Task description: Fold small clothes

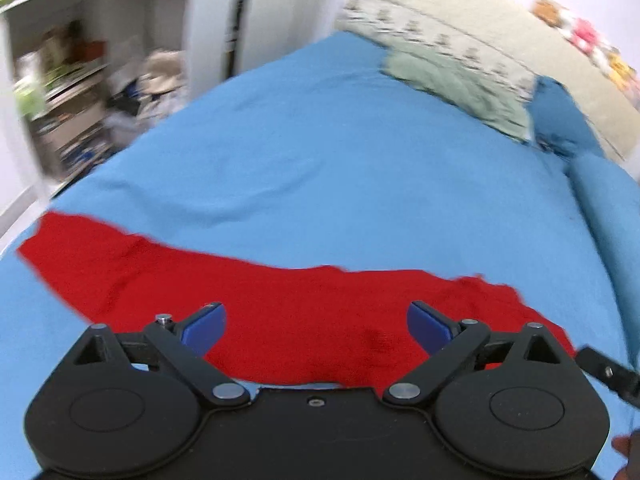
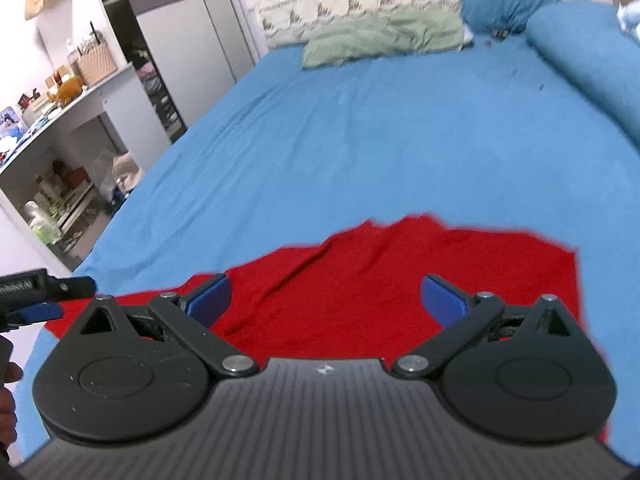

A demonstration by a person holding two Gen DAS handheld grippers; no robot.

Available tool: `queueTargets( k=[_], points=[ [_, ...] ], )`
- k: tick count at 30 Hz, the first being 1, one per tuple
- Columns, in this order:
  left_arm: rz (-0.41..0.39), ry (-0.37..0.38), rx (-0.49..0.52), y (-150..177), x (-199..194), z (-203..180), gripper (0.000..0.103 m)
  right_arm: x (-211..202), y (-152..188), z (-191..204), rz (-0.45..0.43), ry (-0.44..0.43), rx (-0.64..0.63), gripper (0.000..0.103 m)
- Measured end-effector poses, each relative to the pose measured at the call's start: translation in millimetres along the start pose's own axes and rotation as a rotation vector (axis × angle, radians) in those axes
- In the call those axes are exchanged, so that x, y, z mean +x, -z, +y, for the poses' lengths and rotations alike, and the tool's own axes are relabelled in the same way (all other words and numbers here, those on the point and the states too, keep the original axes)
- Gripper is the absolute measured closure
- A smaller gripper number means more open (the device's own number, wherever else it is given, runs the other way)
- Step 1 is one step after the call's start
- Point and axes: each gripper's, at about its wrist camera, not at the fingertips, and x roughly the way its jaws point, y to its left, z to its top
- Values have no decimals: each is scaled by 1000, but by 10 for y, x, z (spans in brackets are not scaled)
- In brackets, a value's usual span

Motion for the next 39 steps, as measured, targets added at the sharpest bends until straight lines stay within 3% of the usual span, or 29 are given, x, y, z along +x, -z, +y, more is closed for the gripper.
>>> queueTargets(
  k=[6,11,14,17,20,26,27,28,29,34,39],
  points=[
    [-8,-71,-112,13,194,1042,4,367,369,529,51,-4,8,0],
    [-33,-94,-179,57,407,1721,12,661,601,895,85,25,24,0],
    [-37,-122,-205,106,508,1984,19,765,693,1053,90,45,37,0],
    [-20,-173,-248,171,628,2211,33,849,746,1201,97,61,38,0],
    [-16,-166,-284,213,713,2361,45,919,803,1297,102,70,36,0],
    [-70,-181,-235,145,796,2377,55,1012,922,1385,102,84,27,0],
    [-78,-190,-229,129,820,2369,68,1022,935,1388,102,87,27,0],
    [-81,-208,-218,113,845,2352,90,1026,950,1381,102,90,27,0],
    [-79,-210,-211,90,877,2339,97,1027,965,1370,102,93,29,0],
    [-143,-207,-180,-8,744,2151,99,975,992,1263,87,98,49,0],
    [-249,-127,-33,-167,428,1457,99,796,927,989,39,95,100,0]
  ],
)
